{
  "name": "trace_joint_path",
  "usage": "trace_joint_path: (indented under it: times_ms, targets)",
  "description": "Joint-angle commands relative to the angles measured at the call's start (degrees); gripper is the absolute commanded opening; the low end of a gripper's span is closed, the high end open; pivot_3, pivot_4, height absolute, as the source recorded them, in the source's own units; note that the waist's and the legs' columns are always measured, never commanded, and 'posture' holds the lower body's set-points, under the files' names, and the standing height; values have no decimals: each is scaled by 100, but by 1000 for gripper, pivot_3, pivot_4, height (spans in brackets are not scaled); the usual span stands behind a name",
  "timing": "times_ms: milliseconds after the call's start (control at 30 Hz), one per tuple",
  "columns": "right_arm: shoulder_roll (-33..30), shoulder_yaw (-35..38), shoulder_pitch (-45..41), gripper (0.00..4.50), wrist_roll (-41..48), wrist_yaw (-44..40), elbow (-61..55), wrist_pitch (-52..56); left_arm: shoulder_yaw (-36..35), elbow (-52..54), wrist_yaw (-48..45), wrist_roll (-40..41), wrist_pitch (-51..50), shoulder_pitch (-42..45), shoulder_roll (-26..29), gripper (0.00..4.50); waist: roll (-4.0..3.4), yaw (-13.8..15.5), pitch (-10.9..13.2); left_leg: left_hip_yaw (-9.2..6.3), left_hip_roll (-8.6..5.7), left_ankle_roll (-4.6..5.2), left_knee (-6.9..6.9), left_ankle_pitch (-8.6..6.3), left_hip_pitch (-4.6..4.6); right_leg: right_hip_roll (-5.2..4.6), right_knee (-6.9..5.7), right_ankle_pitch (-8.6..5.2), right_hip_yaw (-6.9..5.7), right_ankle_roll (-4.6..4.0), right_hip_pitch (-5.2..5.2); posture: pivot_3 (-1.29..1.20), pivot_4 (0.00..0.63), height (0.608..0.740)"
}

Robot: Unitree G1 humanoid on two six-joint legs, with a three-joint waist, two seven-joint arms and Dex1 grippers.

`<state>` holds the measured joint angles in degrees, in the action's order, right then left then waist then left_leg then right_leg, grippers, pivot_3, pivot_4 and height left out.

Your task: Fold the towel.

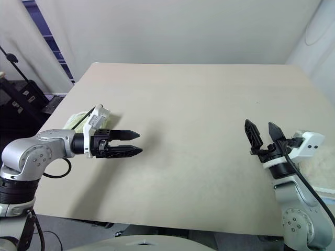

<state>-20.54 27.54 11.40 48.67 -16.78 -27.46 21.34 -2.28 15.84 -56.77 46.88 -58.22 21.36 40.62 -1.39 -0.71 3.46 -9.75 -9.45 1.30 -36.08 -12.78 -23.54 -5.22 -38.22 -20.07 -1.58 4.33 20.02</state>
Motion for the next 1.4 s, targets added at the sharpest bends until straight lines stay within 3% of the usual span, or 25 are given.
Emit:
trace_joint_path:
  times_ms: [33, 67, 100, 200, 400, 800, 967, 1133, 1400]
  targets:
    - [-7, -69, -183, 4470, -15, 116, -52, 56, -339, 226, 327, 226, -54, 126, -85, 4500, 40, 131, 3, 5, 3, -3, 4, -2, -5, 125, 12, 11, 153, -7, 24, 0, 0, 740]
    - [-25, -90, -203, 4470, -64, 124, 7, 78, -396, 274, 417, 306, -102, 147, -130, 4500, 51, 198, 5, 11, -17, -8, 5, 1, 1, 193, 29, 14, 287, 7, 34, 0, 0, 740]
    - [-53, -122, -218, 4470, -114, 112, 52, 108, -445, 314, 495, 338, -81, 176, -167, 4500, 55, 281, 4, 32, -19, -10, 11, 2, 12, 184, 25, 17, 325, 26, 44, 0, 0, 740]
    - [-162, -141, -313, 4470, -84, 100, 133, 262, -484, 169, 805, 119, 284, 546, -378, 4500, 57, 381, 2, 33, -2, -41, 23, 22, 14, 187, -3, 20, 322, 32, 68, 0, 0, 740]
    - [-522, -83, -618, 4470, -112, 89, 443, 614, -405, -1747, -107, -303, 1453, 1412, -656, 4500, 48, 385, -14, 46, 10, -55, 47, 49, 21, 199, -30, 22, 343, 30, 96, 0, 0, 740]
    - [-522, 141, -464, 4470, -20, 237, 225, 809, 77, -2998, -1063, -1261, 3086, 1277, -1237, 4500, 89, 305, -26, 67, 24, -77, 78, 69, 16, 209, -45, 37, 369, 59, 131, 0, 0, 737]
    - [-385, 82, -354, 4470, -235, 273, 128, 633, 212, -3479, -1518, -1487, 3393, 1365, -1308, 4500, 132, 373, -31, 502, 274, 7, -10, -19, 10, 414, -91, 135, 729, 71, 218, 0, 0, 731]
    - [-305, 37, -319, 4470, -318, 247, 39, 565, 267, -3816, -1721, -1680, 3635, 1482, -1409, 4500, 146, 123, -34, 497, 273, 4, -54, -18, 21, 410, -81, 162, 724, 59, 185, 0, 0, 731]
    - [-338, -19, -340, 4470, -306, 152, -15, 571, 297, -3801, -1766, -1902, 3809, 1380, -1498, 4500, 146, 104, -34, 497, 300, -14, -93, -27, 36, 406, -80, 172, 686, 42, 149, 0, 0, 731]
